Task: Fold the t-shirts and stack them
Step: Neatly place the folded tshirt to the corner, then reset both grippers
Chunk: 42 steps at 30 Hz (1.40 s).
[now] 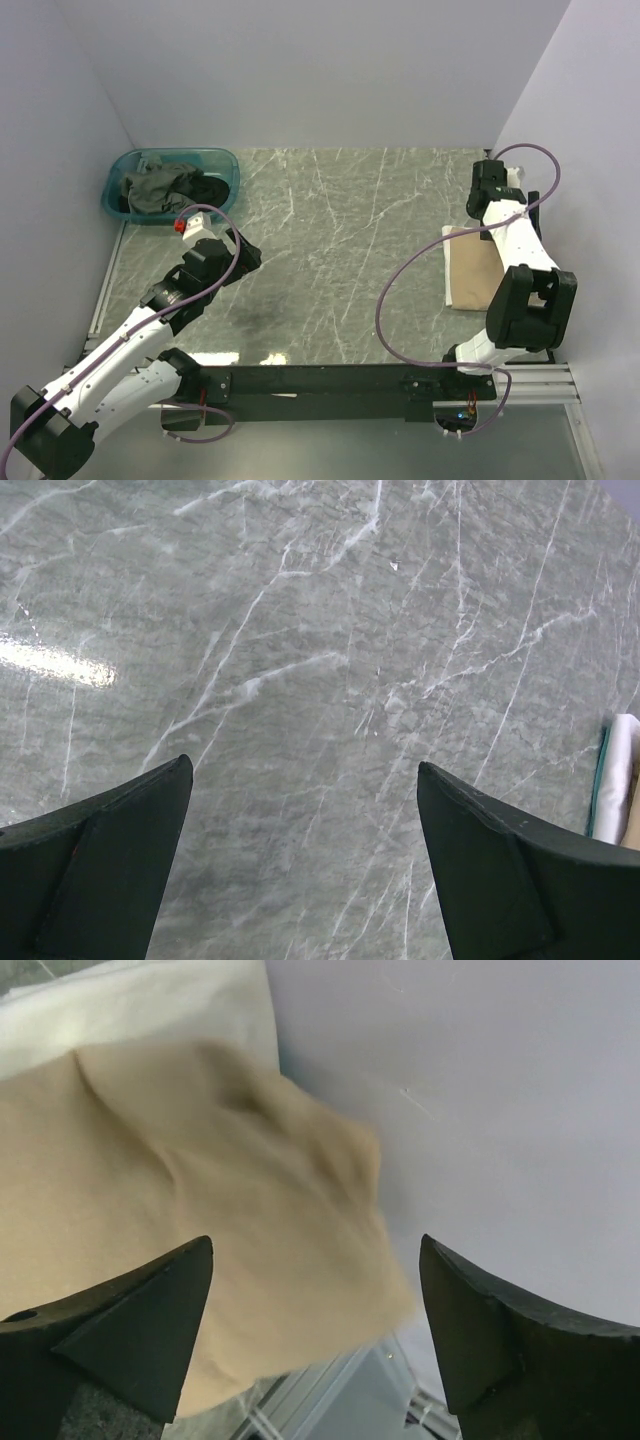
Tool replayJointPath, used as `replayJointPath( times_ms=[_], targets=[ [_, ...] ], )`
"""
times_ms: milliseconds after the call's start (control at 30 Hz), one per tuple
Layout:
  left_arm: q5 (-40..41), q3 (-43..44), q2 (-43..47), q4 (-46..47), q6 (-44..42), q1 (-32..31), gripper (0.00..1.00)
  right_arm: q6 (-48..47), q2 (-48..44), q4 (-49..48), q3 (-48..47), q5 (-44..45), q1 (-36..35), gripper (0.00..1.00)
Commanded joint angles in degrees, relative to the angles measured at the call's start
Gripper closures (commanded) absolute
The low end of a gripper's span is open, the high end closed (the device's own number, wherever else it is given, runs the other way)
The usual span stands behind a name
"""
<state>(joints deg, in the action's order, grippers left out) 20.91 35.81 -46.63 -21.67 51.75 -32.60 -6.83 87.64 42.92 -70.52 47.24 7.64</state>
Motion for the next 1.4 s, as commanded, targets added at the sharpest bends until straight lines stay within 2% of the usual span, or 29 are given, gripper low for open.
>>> replayJointPath(
  times_ms=[0,233,333,400,467,867,1000,1200,1367],
  targets=[
    [1.1,0.1,0.7,1.2,-0.4,-0.1,0.0,4.2,-0.4,1.3,-3.8,1.2,0.5,0.1],
    [1.3,0.1,1.1,1.0,-0.2,-0.2,0.01,8.8,-3.8,0.9,-5.9,-3.6,1.2,0.08],
    [1.5,0.0,1.3,1.0,-0.2,-0.2,0.01,12.8,-7.1,-0.8,-5.2,-10.7,1.9,0.07],
    [1.7,0.0,1.4,0.8,-0.1,-0.1,0.0,15.0,-11.0,-4.1,-3.6,-18.6,2.5,0.07],
    [1.9,0.2,1.5,0.7,-0.1,-0.1,0.01,17.9,-15.5,-6.4,-0.2,-26.7,2.8,0.07],
    [1.9,3.0,4.5,-2.6,2.4,-0.1,0.01,26.9,-42.3,-26.2,21.0,-58.0,3.1,0.02],
    [3.5,4.4,7.3,-6.8,4.2,-0.2,0.01,28.7,-46.1,-30.0,26.3,-67.5,3.1,0.02],
    [7.9,6.1,11.4,-15.5,8.4,-0.1,0.0,29.5,-49.4,-34.5,33.2,-75.2,3.1,0.02],
    [9.7,5.2,16.7,-18.3,11.0,-0.1,0.01,30.0,-50.9,-40.3,40.0,-82.4,3.1,0.02]
  ],
)
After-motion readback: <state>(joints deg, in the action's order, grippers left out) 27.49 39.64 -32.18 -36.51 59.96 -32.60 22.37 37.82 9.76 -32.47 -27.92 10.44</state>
